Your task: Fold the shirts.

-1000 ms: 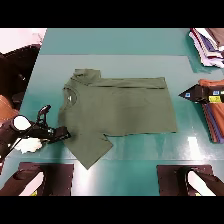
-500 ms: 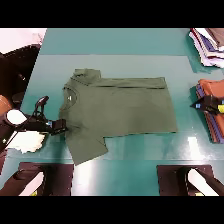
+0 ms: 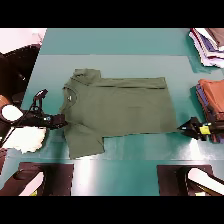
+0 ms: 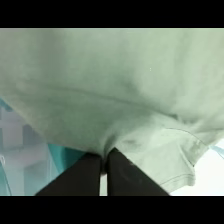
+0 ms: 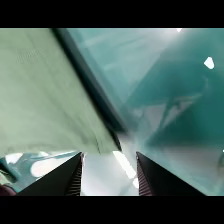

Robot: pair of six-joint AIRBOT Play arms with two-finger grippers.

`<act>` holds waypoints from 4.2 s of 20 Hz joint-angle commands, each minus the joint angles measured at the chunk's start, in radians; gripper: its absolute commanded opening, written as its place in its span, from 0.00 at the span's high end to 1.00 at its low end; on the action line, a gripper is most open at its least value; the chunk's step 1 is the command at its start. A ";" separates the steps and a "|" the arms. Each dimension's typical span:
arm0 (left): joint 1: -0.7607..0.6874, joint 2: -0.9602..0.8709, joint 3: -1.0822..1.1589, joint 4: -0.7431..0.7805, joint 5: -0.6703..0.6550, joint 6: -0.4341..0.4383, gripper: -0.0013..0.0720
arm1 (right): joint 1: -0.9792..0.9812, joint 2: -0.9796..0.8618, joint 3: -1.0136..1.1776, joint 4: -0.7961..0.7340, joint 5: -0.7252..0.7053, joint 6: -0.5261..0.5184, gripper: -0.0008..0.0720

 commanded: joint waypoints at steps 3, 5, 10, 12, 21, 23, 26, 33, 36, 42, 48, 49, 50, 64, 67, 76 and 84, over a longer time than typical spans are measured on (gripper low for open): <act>0.000 0.001 0.003 -0.003 0.014 0.005 0.94 | 0.161 -0.077 0.013 0.040 -0.128 -0.006 0.49; 0.000 0.001 0.003 -0.003 0.008 0.004 0.94 | 0.220 -0.076 0.046 0.039 -0.135 -0.006 0.72; 0.000 0.002 0.161 -0.001 -0.084 0.005 0.95 | 0.328 0.030 0.198 0.037 -0.100 -0.007 0.97; 0.000 0.002 0.338 0.000 -0.139 0.013 0.95 | 0.345 0.129 0.322 0.037 -0.091 -0.007 0.97; 0.000 0.002 1.428 0.032 -0.266 -0.026 0.95 | 0.191 0.472 0.978 0.036 -0.124 -0.006 0.97; 0.000 0.002 1.587 0.032 -0.262 -0.051 0.95 | 0.116 0.516 1.067 0.035 -0.106 -0.006 0.97; 0.000 0.002 1.707 0.032 -0.249 -0.086 0.95 | 0.026 0.524 1.188 0.032 -0.049 -0.006 0.97; 0.000 -0.008 1.334 0.153 -0.225 -0.066 0.95 | 0.129 0.282 1.363 0.027 0.158 0.082 0.97; 0.000 -0.098 1.081 0.156 -0.225 -0.047 0.95 | 0.248 0.146 1.239 -0.022 0.177 0.110 0.97; -0.003 -0.450 0.850 0.137 -0.182 -0.036 0.95 | 0.435 -0.181 0.995 -0.233 0.159 0.159 0.97; -0.003 -0.763 1.013 0.082 0.048 0.012 0.95 | 0.446 -0.520 1.217 -0.231 0.111 0.159 0.97; -0.003 -0.800 1.070 0.082 0.056 0.012 0.95 | 0.446 -0.556 1.275 -0.231 0.102 0.159 0.97; -0.003 -0.825 1.117 0.086 0.059 0.012 0.95 | 0.446 -0.584 1.327 -0.232 0.098 0.158 0.97; -0.078 -0.811 0.914 0.136 -0.176 0.030 0.95 | 0.463 -0.504 1.086 -0.277 0.105 0.151 0.97; -0.093 -0.811 0.813 0.130 -0.132 0.029 0.94 | 0.470 -0.433 0.917 -0.294 0.045 0.151 0.97; -0.093 -0.554 0.681 0.351 -0.243 0.027 0.31 | 0.387 -0.212 0.763 -0.275 0.167 0.121 0.48; -0.093 -0.077 -0.017 0.159 -0.176 -0.130 0.31 | 0.347 0.116 0.419 -0.262 0.045 0.121 0.48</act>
